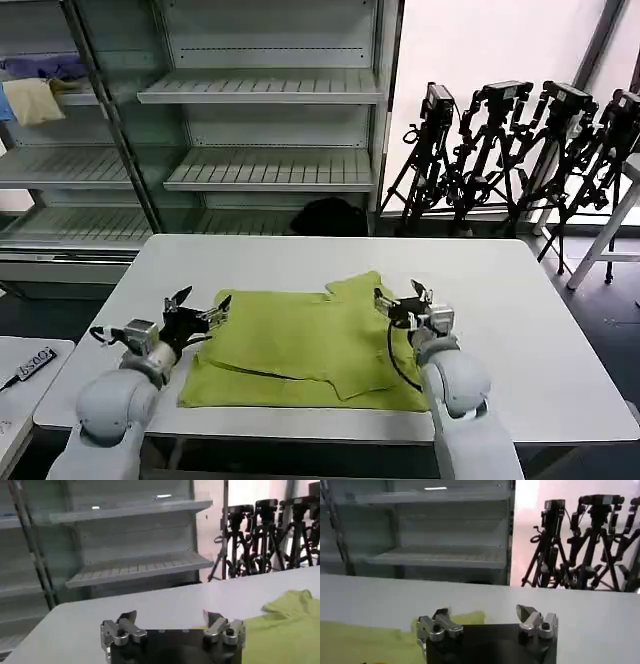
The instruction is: Fold and organize the clothes.
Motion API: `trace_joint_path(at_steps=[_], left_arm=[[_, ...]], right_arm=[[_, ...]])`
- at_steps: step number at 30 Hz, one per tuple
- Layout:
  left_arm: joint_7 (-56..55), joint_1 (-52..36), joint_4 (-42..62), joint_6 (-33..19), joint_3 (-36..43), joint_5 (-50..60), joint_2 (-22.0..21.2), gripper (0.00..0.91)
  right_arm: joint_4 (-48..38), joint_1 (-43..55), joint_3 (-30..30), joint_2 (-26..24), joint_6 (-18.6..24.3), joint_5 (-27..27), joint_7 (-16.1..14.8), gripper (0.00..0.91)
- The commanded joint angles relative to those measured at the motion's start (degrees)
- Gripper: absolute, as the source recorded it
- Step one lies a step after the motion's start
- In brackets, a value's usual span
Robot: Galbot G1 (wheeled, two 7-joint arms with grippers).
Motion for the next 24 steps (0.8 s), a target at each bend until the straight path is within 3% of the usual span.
trace_joint_path(at_steps=[1,10,15,24], left_arm=[[0.9,-10.4,11.8,0.8,5.4,-1.4,1.8,0.907],[3.0,-14.8,21.3,0.8,8.4,0.3,0.9,0.907],[3.2,-15.0,22.5,0.8,8.6,1.0,0.4,0.796],[4.0,-14.4,22.9,0.8,7.0,0.7,0.6,0.826]], right_arm=[[-13.9,10.5,-0.9,1.1,-0.1,1.0,-0.1,0.907],[-18.4,11.8,-0.4,2.1,0.0,-0.7,0.3,0.907],[-18.7,11.7,-0.2,2.0,0.0,-1.0,0.2,0.907],[-18.8,11.5,-0.2,2.2,0.0,-1.8,0.1,0.907]])
